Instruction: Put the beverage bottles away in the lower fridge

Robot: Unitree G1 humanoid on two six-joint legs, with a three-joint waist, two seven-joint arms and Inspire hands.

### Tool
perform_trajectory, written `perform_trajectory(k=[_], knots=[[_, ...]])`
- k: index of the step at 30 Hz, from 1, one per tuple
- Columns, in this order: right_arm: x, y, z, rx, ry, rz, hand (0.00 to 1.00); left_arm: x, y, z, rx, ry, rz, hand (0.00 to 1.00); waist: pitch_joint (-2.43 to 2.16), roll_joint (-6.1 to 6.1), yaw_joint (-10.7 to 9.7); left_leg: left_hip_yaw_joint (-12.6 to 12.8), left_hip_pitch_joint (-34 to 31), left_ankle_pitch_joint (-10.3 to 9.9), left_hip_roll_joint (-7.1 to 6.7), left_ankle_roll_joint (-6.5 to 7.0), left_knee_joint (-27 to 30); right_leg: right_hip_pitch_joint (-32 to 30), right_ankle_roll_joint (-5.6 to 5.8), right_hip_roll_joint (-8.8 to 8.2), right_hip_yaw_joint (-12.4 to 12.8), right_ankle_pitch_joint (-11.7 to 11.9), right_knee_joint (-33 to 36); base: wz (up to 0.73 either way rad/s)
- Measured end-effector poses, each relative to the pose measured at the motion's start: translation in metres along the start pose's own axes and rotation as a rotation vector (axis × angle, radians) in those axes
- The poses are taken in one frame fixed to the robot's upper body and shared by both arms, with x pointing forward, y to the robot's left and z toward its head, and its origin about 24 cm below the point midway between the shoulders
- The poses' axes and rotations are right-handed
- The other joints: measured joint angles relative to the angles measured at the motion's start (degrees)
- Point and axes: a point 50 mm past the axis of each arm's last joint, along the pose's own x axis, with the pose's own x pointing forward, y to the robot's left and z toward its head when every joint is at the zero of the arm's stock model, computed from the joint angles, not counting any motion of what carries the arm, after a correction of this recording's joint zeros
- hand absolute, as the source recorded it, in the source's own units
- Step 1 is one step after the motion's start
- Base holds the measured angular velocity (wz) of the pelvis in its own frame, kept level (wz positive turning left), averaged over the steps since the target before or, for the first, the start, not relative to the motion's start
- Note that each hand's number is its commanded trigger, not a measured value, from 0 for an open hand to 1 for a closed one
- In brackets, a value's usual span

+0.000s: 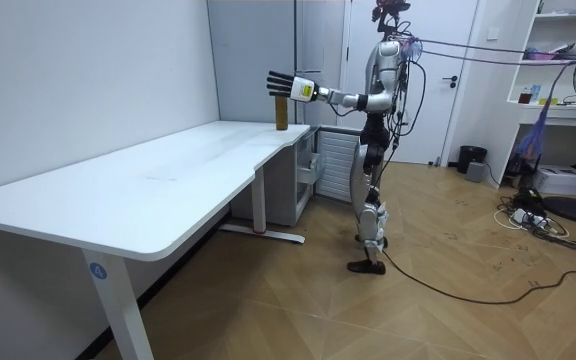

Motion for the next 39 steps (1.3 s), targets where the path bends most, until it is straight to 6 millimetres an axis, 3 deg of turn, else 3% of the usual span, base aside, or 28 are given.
perform_trajectory(k=[6,21,32,39], knots=[[0.000,0.000,0.002,0.006,-0.010,0.005,0.00,0.001,-0.005,0.000,0.002,0.012,-0.081,0.00,0.09,-0.16,-2.5,0.3,-0.1,0.0,0.02,0.00,0.1,-0.1,0.00,-0.03,0.1,0.0,0.0,-0.02],[0.001,0.002,0.004,-0.006,0.011,0.009,0.00,-0.001,-0.011,-0.019,-0.004,0.151,-0.167,0.00,0.05,0.06,-4.1,1.0,-0.2,0.0,0.10,0.01,-0.2,-0.2,-0.03,0.01,1.2,0.0,0.0,-0.01],[0.001,-0.001,0.006,-0.029,0.047,-0.001,0.00,0.008,-0.015,-0.017,-0.045,0.185,-0.200,0.00,-0.04,0.31,-4.2,2.0,-0.2,0.0,0.33,0.02,-0.2,-1.0,-0.21,0.16,2.7,0.1,0.4,-0.06],[0.000,-0.007,0.003,-0.114,0.101,-0.021,0.00,0.008,-0.015,-0.023,-0.059,0.227,-0.216,0.00,0.16,0.86,-4.1,3.2,0.5,0.0,0.60,0.02,-0.6,-1.1,-0.24,0.24,3.4,0.1,0.9,-0.05]])
